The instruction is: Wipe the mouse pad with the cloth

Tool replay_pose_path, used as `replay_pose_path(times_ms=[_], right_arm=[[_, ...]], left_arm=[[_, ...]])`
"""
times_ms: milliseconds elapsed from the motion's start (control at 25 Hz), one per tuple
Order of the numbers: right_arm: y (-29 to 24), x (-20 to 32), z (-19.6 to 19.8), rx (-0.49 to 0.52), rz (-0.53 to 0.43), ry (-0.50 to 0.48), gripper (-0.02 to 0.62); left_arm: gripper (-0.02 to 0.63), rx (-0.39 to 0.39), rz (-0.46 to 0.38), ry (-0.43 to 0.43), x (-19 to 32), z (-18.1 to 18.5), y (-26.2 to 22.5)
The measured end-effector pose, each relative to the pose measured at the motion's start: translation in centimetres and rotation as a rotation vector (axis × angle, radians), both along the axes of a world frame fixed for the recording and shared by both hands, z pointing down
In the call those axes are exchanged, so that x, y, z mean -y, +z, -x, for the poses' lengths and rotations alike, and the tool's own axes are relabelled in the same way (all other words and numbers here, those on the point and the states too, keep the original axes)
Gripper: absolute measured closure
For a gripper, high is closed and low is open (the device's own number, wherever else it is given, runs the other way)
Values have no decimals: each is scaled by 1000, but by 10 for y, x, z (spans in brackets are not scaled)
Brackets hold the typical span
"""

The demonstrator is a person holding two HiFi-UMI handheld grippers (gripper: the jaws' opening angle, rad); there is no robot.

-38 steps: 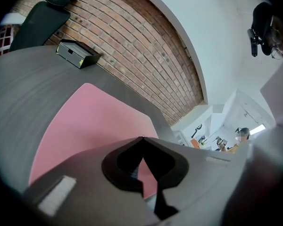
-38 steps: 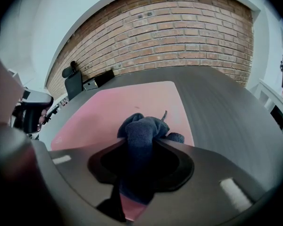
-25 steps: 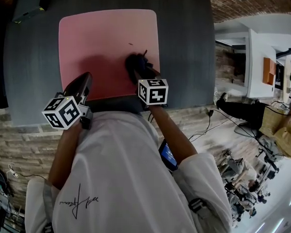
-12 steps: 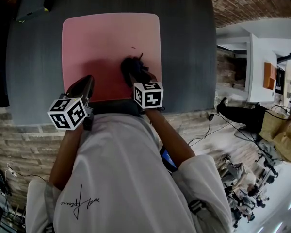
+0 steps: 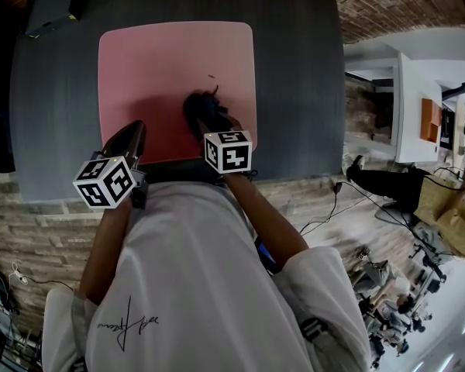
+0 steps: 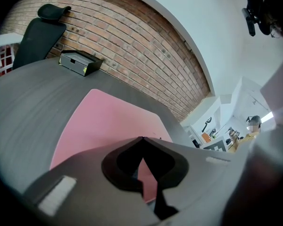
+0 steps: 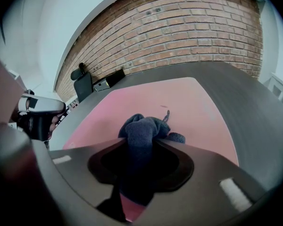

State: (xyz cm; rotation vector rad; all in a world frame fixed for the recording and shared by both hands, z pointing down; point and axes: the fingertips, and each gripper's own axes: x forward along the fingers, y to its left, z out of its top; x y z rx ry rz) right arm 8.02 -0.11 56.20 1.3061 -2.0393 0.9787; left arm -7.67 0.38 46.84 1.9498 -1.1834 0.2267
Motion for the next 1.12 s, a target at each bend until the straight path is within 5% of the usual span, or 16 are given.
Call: replay_pose_path(times_ms=[1120], right_arm=[[0, 2, 78, 51, -13, -130, 457]], left_arm=[[595, -6, -20, -60, -6, 26, -2]])
